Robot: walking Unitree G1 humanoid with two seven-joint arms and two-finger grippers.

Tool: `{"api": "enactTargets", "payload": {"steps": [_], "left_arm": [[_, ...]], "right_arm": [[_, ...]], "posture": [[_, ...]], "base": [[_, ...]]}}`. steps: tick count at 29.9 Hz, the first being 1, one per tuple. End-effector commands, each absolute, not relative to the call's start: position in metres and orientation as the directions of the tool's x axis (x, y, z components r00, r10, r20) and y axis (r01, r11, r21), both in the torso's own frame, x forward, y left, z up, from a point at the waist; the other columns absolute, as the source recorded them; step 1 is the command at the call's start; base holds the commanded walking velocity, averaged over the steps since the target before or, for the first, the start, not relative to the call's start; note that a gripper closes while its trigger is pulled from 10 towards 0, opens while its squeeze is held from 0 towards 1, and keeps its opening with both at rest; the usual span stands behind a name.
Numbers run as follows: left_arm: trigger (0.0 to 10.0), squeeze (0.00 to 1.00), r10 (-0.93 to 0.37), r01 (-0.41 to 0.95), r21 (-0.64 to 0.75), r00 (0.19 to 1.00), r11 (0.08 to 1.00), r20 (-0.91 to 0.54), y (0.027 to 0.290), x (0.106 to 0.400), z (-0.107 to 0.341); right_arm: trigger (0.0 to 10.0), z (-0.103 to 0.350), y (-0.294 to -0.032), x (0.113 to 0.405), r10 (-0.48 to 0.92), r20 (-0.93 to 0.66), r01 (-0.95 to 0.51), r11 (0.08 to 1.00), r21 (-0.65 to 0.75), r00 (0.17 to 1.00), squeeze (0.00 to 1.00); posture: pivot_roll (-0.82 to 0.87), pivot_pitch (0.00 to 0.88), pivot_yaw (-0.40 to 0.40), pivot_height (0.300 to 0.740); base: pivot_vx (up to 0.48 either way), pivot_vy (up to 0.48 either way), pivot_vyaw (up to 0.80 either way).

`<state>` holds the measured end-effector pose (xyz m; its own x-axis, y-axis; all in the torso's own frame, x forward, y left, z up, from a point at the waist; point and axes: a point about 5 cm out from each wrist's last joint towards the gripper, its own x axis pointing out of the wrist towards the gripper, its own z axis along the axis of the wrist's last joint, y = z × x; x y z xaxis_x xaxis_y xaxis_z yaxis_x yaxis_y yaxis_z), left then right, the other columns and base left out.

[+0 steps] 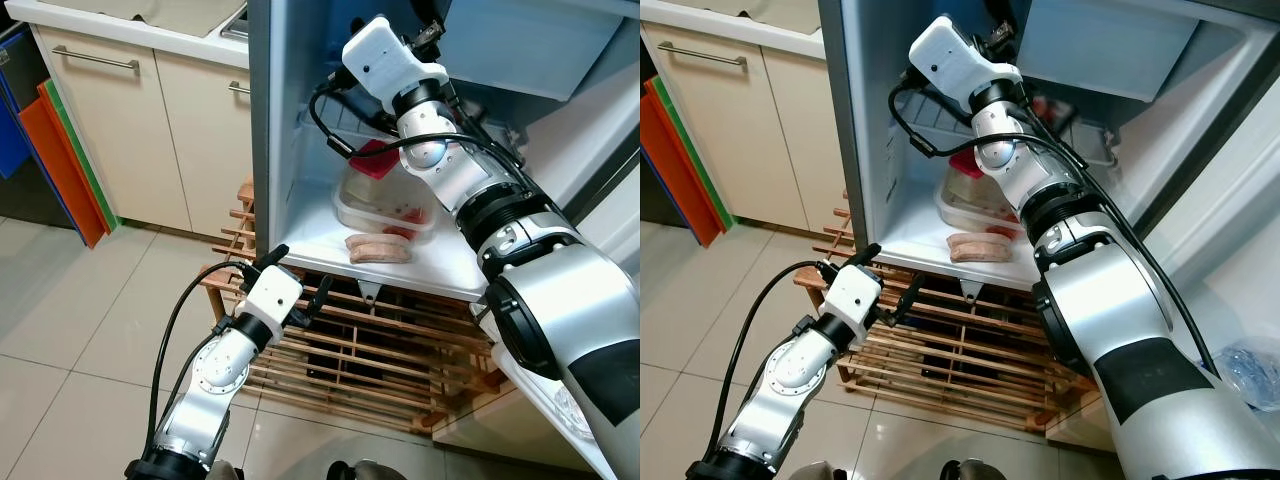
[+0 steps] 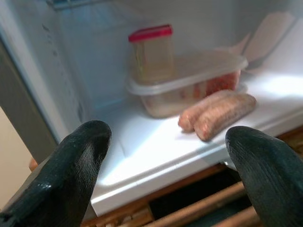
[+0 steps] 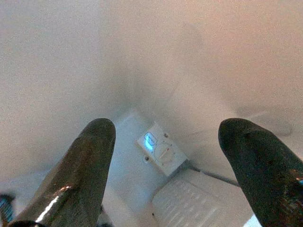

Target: Restocking fridge

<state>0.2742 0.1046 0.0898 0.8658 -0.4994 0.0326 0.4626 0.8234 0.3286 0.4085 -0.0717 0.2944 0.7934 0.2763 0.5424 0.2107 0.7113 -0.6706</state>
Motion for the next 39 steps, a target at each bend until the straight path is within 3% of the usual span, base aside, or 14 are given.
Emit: {"api": "enactTargets", "payload": {"steps": [1, 3, 4, 6, 9, 12, 16, 18, 20, 24, 29, 39], "left_arm": [[10.0, 0.0, -0.505, 0.469, 0.334, 0.863, 0.817, 0.022, 0.102, 0.275, 0.088], [10.0, 0.0, -0.505, 0.469, 0.337, 0.863, 0.816, 0.023, 0.101, 0.276, 0.089], [10.0, 0.0, -0.498, 0.462, 0.337, 0.867, 0.82, 0.024, 0.101, 0.277, 0.089], [10.0, 0.0, -0.481, 0.449, 0.329, 0.876, 0.831, 0.021, 0.102, 0.279, 0.089], [10.0, 0.0, -0.365, 0.354, 0.209, 0.931, 0.912, 0.016, 0.112, 0.289, 0.094], [10.0, 0.0, -0.345, 0.334, 0.201, 0.938, 0.921, 0.023, 0.115, 0.291, 0.097], [10.0, 0.0, -0.285, 0.263, 0.151, 0.948, 0.953, 0.143, 0.13, 0.283, 0.126], [10.0, 0.0, -0.276, 0.254, 0.144, 0.947, 0.956, 0.162, 0.132, 0.279, 0.13], [10.0, 0.0, -0.272, 0.242, 0.161, 0.941, 0.957, 0.202, 0.133, 0.271, 0.14], [10.0, 0.0, -0.28, 0.244, 0.177, 0.934, 0.953, 0.223, 0.132, 0.268, 0.147], [10.0, 0.0, -0.43, 0.365, 0.292, 0.879, 0.884, 0.204, 0.115, 0.261, 0.17], [10.0, 0.0, -0.335, 0.324, 0.104, 0.935, 0.94, 0.114, 0.118, 0.283, 0.155]], "right_arm": [[10.0, 0.294, -0.074, 0.407, 0.282, 0.559, 0.221, 0.711, -0.668, 0.78, 1.0], [10.0, 0.295, -0.076, 0.406, 0.275, 0.58, 0.222, 0.734, -0.641, 0.767, 0.99], [10.0, 0.294, -0.077, 0.404, 0.265, 0.59, 0.206, 0.765, -0.611, 0.763, 0.0], [10.0, 0.292, -0.079, 0.403, 0.254, 0.588, 0.176, 0.799, -0.575, 0.768, 0.0], [10.0, 0.263, -0.093, 0.398, 0.195, 0.534, 0.009, 0.935, -0.355, 0.823, 0.0], [10.0, 0.254, -0.098, 0.393, 0.177, 0.53, -0.013, 0.954, -0.299, 0.83, 0.0], [10.0, 0.21, -0.117, 0.348, 0.158, 0.508, -0.054, 0.975, -0.214, 0.846, 0.0], [10.0, 0.202, -0.12, 0.34, 0.155, 0.494, -0.059, 0.977, -0.203, 0.856, 0.0], [10.0, 0.179, -0.133, 0.319, 0.127, 0.435, -0.063, 0.985, -0.16, 0.891, 0.0], [10.0, 0.168, -0.143, 0.309, 0.09, 0.397, -0.045, 0.992, -0.121, 0.913, 0.0], [10.0, 0.134, -0.183, 0.288, -0.075, 0.17, 0.08, 0.996, -0.026, 0.983, 0.0], [10.0, 0.139, -0.16, 0.297, 0.025, 0.141, -0.031, 0.999, 0.036, 0.99, 0.0]], "posture": [[0.13, 0.022, -0.139, 0.74], [0.13, 0.011, -0.144, 0.74], [0.12, 0.007, -0.148, 0.74], [0.12, 0.006, -0.149, 0.74], [0.11, 0.003, -0.148, 0.74], [0.09, 0.0, -0.143, 0.74], [0.06, 0.0, -0.123, 0.74], [0.06, 0.0, -0.121, 0.74], [0.06, 0.0, -0.12, 0.74], [0.06, 0.0, -0.12, 0.74], [0.05, 0.0, -0.105, 0.74], [0.02, 0.0, -0.074, 0.74]], "base": [[0.0, 0.0, 0.0], [0.0, 0.0, 0.0], [0.0, 0.0, 0.0], [0.0, 0.0, 0.0], [0.0, 0.0, 0.0], [0.0, 0.0, 0.0], [0.0, 0.0, 0.0], [0.0, 0.0, 0.0], [0.0, 0.0, 0.0], [0.0, 0.0, 0.0], [0.0, 0.0, 0.0], [0.0, 0.0, 0.0]]}}
